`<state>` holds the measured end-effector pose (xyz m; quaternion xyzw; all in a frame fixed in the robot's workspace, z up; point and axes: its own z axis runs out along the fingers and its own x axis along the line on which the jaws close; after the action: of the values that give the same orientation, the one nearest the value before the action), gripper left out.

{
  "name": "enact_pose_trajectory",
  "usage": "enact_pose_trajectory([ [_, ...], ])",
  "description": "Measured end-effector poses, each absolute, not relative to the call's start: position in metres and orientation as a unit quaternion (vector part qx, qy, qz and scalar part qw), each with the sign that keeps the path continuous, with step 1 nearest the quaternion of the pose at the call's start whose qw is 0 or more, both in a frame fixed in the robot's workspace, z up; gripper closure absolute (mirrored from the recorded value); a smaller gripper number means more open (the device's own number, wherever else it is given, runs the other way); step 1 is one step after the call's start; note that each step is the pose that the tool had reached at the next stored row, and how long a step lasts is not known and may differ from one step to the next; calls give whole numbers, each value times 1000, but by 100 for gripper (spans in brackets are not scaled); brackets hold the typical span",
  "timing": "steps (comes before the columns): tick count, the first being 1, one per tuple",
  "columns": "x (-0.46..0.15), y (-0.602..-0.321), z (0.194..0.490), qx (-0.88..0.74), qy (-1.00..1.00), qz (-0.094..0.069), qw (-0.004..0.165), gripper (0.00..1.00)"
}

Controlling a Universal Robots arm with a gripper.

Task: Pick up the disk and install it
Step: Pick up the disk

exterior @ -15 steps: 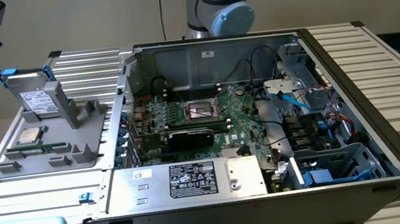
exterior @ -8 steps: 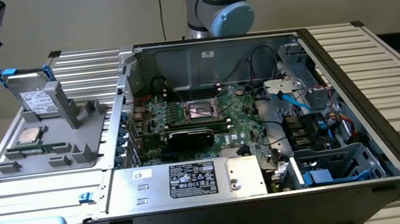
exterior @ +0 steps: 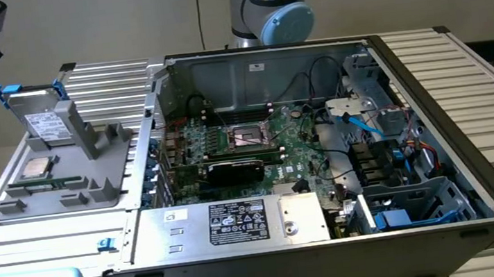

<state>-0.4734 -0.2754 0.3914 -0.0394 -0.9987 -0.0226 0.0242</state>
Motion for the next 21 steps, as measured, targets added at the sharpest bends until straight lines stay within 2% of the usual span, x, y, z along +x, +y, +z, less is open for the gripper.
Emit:
enact_pose_trajectory([
  [21, -473, -284, 365, -21, -999, -20, 25, 89],
])
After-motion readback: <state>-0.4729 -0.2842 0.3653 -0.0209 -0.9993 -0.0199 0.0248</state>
